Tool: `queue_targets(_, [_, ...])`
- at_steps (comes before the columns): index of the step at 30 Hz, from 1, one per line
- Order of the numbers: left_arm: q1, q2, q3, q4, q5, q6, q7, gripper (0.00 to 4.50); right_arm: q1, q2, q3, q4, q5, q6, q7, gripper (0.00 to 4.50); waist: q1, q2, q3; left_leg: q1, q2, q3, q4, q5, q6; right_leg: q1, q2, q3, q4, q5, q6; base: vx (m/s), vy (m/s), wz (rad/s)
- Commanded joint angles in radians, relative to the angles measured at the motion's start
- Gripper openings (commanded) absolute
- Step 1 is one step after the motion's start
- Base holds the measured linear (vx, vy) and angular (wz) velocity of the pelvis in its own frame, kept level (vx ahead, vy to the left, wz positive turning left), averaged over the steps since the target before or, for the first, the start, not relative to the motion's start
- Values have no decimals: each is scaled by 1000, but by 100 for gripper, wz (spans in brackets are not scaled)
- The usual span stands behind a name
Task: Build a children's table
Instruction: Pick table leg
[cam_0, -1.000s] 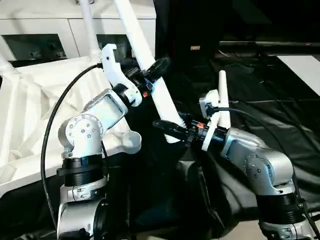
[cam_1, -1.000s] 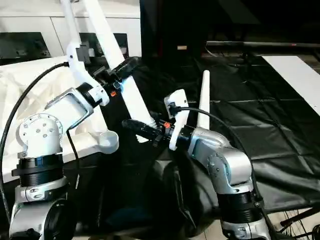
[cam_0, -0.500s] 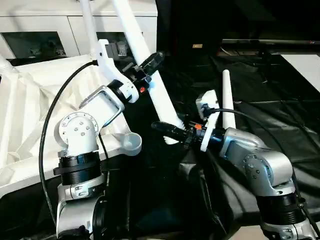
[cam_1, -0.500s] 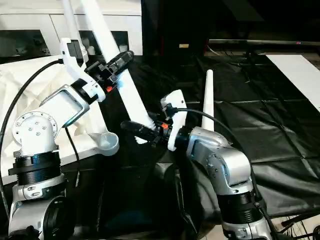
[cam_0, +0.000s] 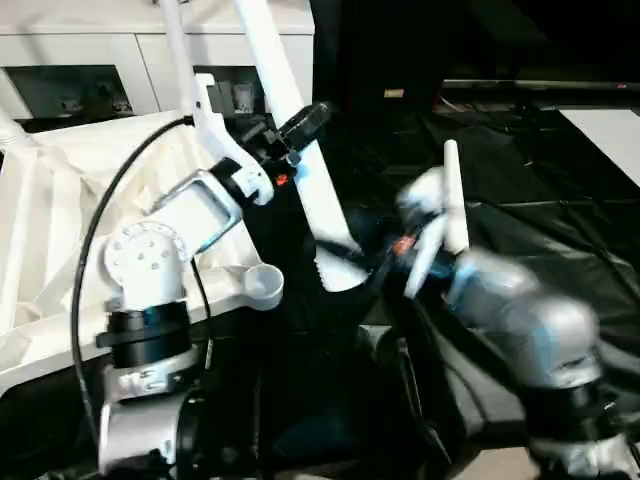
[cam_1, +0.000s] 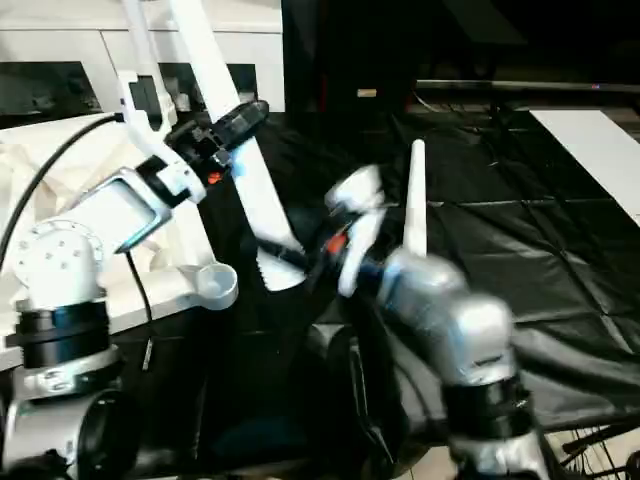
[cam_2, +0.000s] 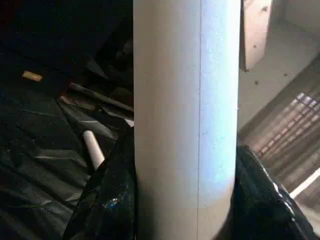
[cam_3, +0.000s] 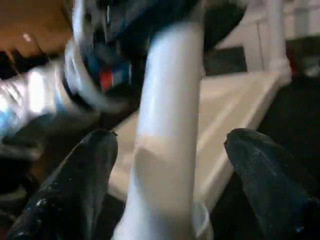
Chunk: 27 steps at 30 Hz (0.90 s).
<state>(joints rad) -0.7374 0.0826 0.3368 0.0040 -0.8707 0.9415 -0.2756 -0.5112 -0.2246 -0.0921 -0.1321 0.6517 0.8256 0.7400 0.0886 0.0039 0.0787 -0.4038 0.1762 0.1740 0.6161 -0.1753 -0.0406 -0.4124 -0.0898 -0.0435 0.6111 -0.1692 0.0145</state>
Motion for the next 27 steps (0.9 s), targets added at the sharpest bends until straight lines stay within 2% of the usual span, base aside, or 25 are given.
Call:
queue_targets(1, [-10,8,-17,-25,-19,17,-21,184,-17,-18,-48,16,55,43,6,420,-3,10,-84,30,35,-12,-82,-186,-29,49,-36,29,-61,-148,-207,0,0,0])
queue_targets(3, [-8,13,-21,-27,-22,19,-33,184,-28,-38,-66,21,83,66,22,422,-1,8,-86,30,35,-12,-80,-172,-28,52,-38,29,-59,-137,-212,0,0,0])
queue_targets(6, [-5,22,-31,-35,-41,27,-66,184,-35,-83,-45,22,89,106,63,422,1,8,-88,27,33,-10,-77,-149,-25,56,-39,28,-59,-126,-215,0,0,0])
queue_targets(8, [-3,25,-38,-41,-53,28,-90,184,-38,-109,-19,21,88,139,83,422,1,6,-88,27,32,-10,-77,-149,-24,57,-38,27,-59,-130,-221,0,0,0])
queue_targets(9, [4,39,-66,-59,-67,29,-152,184,-40,-138,27,13,96,180,114,422,2,4,-89,28,33,-10,-76,-149,-24,58,-40,28,-59,-135,-222,0,0,0])
queue_targets(11, [7,46,-80,-68,-71,30,-182,184,-41,-147,44,12,101,197,126,422,1,4,-88,27,35,-10,-77,-153,-24,57,-41,28,-60,-151,-222,0,0,0])
queue_targets(12, [20,70,-127,-95,-62,16,-269,184,-51,-159,81,16,96,211,145,422,2,4,-89,29,35,-10,-76,-158,-24,56,-42,28,-60,-163,-224,0,0,0])
queue_targets(14, [26,84,-150,-106,-53,5,-310,184,-58,-167,98,21,90,211,151,422,1,1,-88,27,36,-10,-78,-161,-25,56,-42,28,-60,-178,-219,0,0,0])
queue_targets(15, [34,109,-199,-120,-21,-20,-364,184,-78,-173,122,36,76,210,160,422,2,1,-87,31,37,-10,-78,-172,-29,51,-43,29,-63,-207,-213,0,0,0])
queue_targets(17, [32,125,-229,-119,1,-30,-385,184,-98,-171,134,54,65,213,162,422,0,4,-85,33,38,-8,-79,-188,-41,48,-41,31,-62,-219,-205,0,0,0])
queue_targets(18, [33,132,-243,-121,11,-40,-400,184,-109,-171,141,63,58,212,163,422,-1,1,-86,32,37,-9,-79,-189,-45,50,-42,31,-62,-225,-202,0,0,0])
queue_targets(22, [34,141,-268,-128,27,-69,-438,184,-147,-177,166,100,40,216,165,422,0,-1,-86,31,37,-9,-80,-195,-54,51,-43,31,-63,-244,-192,0,0,0])
queue_targets(27, [34,148,-279,-121,38,-103,-467,184,-166,-197,193,124,42,219,195,422,2,-2,-89,29,36,-8,-76,-166,-47,52,-42,32,-57,-198,-202,0,0,0])
